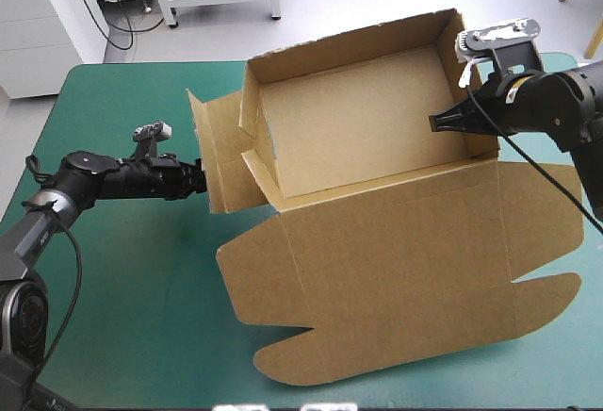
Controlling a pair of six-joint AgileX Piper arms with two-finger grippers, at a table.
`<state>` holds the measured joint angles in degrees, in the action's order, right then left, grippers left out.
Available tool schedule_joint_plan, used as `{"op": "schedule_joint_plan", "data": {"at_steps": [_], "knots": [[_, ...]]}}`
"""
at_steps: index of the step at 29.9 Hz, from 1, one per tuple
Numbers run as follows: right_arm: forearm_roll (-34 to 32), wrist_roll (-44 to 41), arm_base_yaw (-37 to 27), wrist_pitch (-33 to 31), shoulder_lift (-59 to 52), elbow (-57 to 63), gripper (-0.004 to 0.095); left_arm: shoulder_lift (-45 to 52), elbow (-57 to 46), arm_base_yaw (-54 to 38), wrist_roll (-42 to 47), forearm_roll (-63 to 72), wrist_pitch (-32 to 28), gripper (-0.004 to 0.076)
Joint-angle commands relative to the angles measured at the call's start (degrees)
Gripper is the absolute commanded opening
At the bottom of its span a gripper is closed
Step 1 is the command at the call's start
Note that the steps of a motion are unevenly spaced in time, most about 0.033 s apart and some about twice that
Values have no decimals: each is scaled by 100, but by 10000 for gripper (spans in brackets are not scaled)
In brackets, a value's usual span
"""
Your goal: Fold the box
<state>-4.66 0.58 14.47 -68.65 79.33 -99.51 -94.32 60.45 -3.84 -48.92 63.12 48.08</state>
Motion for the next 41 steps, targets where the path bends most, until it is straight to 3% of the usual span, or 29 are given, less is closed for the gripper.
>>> {"op": "schedule_joint_plan", "data": {"at_steps": [1,10,19,32,36,41], "knots": [[45,-90,-16,581,-175,-159,-21,50,173,-7,-507,1153,472,529],[7,-58,-16,660,282,-159,-21,105,173,-7,-1364,2751,2037,529],[81,-90,-16,939,875,-159,-22,471,173,11,-1411,3091,2536,529],[304,-58,-6,1262,1212,-159,-21,646,184,124,-1433,3480,2493,529],[237,-90,131,1274,1213,-159,-17,646,360,124,-1142,3298,2031,529],[-658,-759,661,1285,1243,-159,-17,646,1300,339,291,1301,1110,529]]}}
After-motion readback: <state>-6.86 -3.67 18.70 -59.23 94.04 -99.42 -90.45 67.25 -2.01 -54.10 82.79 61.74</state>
